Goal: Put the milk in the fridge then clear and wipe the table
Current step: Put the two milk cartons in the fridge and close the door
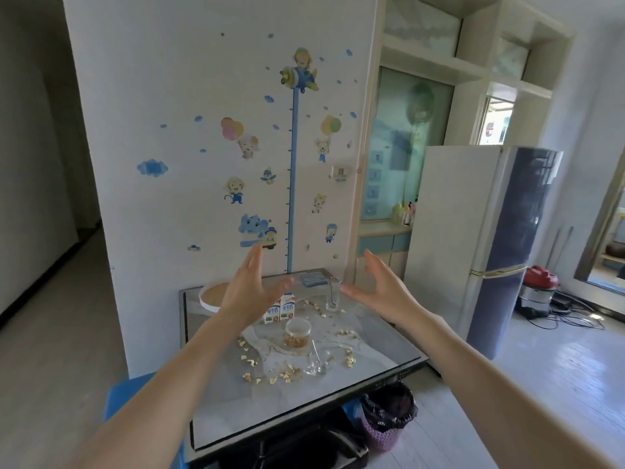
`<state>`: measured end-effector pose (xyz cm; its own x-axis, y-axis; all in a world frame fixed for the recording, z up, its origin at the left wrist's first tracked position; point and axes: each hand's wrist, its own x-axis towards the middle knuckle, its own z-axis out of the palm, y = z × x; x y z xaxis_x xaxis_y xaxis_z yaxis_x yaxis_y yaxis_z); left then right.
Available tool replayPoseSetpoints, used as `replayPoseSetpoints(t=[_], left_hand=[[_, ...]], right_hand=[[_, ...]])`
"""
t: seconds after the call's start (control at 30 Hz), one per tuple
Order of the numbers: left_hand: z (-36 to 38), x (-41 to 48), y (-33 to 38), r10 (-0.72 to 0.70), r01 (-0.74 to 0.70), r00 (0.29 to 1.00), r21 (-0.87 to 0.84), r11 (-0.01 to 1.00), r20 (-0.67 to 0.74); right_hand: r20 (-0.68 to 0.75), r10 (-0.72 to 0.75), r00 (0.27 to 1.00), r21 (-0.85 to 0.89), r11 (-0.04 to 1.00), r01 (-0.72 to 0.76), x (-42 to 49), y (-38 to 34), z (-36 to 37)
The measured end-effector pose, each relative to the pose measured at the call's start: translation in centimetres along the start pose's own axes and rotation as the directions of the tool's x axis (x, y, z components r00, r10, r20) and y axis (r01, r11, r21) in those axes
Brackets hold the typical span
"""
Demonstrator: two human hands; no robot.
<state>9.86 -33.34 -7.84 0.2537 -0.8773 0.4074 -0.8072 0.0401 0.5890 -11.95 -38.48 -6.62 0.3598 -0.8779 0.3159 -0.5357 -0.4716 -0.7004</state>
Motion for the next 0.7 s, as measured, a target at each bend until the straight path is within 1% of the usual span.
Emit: replayPoseSetpoints(t=[0.17,0.3,0.53,0.7], left_hand=[[3.4,5.7,-2.5,-0.052,0.053,0.999,-0.019,0.998,0.015],[5.8,10.8,-5.9,-0.093,0.093,0.995,0.006,0.996,0.024],[9.9,19.0,-12.4,-0.164,0.164,0.986,0.001,0.986,0.026],[12.7,26.0,-15.9,-0.178,0.181,0.982,-0.043,0.983,0.070]], right_hand=[[0.072,0.002,0.997,-0.034,0.999,0.000,7.5,4.1,1.9],[0.132,0.002,0.991,-0.052,0.999,0.005,14.1,7.2,4.7],[0.198,0.069,0.978,-0.065,0.996,-0.057,23.6,11.4,10.5],[0.215,0.104,0.971,-0.083,0.993,-0.088,30.6,14.4,13.9]])
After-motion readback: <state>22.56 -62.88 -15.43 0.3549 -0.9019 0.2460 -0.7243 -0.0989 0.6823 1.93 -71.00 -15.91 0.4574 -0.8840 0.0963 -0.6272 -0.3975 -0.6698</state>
